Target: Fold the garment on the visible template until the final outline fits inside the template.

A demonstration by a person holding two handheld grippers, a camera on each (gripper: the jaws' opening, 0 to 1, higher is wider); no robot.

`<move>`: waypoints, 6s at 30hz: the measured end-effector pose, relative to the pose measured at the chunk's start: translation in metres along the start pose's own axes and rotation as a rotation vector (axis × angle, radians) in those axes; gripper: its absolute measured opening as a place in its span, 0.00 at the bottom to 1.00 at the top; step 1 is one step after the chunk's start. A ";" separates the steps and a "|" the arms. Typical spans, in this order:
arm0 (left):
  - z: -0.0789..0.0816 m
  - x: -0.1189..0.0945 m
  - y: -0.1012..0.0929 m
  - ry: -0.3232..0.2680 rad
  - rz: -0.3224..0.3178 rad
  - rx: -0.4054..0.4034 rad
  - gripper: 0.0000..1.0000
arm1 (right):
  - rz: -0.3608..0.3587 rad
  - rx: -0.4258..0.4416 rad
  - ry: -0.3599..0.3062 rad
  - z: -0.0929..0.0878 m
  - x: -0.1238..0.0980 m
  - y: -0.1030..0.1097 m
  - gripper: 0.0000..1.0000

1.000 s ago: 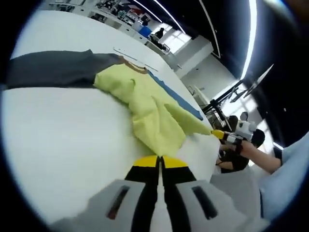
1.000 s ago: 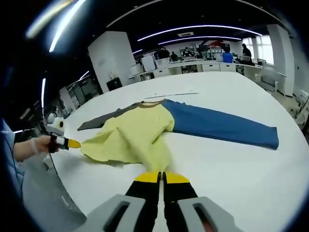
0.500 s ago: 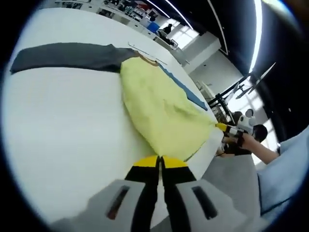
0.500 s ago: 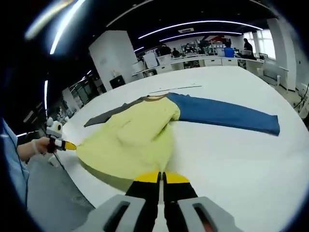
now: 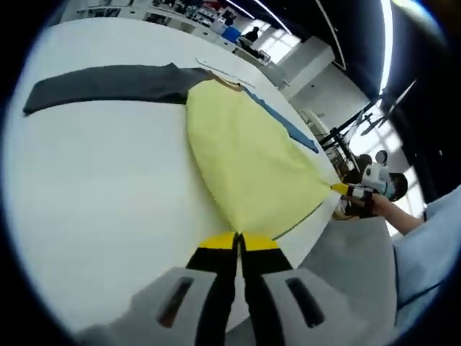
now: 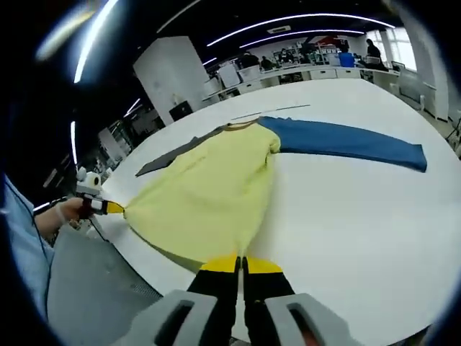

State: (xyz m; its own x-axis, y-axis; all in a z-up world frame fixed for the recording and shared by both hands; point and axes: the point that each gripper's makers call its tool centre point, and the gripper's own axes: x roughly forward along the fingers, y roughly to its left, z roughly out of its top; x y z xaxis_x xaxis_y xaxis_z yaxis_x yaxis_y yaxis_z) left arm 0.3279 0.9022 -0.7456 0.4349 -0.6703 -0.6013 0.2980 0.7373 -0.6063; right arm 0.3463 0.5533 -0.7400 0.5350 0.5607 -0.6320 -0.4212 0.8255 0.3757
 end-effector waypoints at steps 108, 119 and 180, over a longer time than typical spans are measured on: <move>0.062 0.002 -0.004 -0.322 -0.046 0.227 0.93 | -0.453 0.084 -0.268 0.121 -0.026 -0.204 0.63; 0.065 -0.005 0.005 -0.348 -0.015 0.202 0.90 | -0.648 0.170 -0.211 0.120 -0.033 -0.263 0.29; 0.050 -0.034 0.030 -0.317 0.106 0.268 0.94 | -0.274 -0.209 -0.176 0.238 0.050 -0.103 0.00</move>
State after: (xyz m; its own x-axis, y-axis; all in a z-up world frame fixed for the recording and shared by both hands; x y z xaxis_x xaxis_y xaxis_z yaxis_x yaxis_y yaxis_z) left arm 0.3644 0.9518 -0.7173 0.7020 -0.5613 -0.4382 0.4296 0.8246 -0.3680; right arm 0.5904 0.5119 -0.6490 0.7587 0.3385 -0.5566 -0.3755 0.9254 0.0509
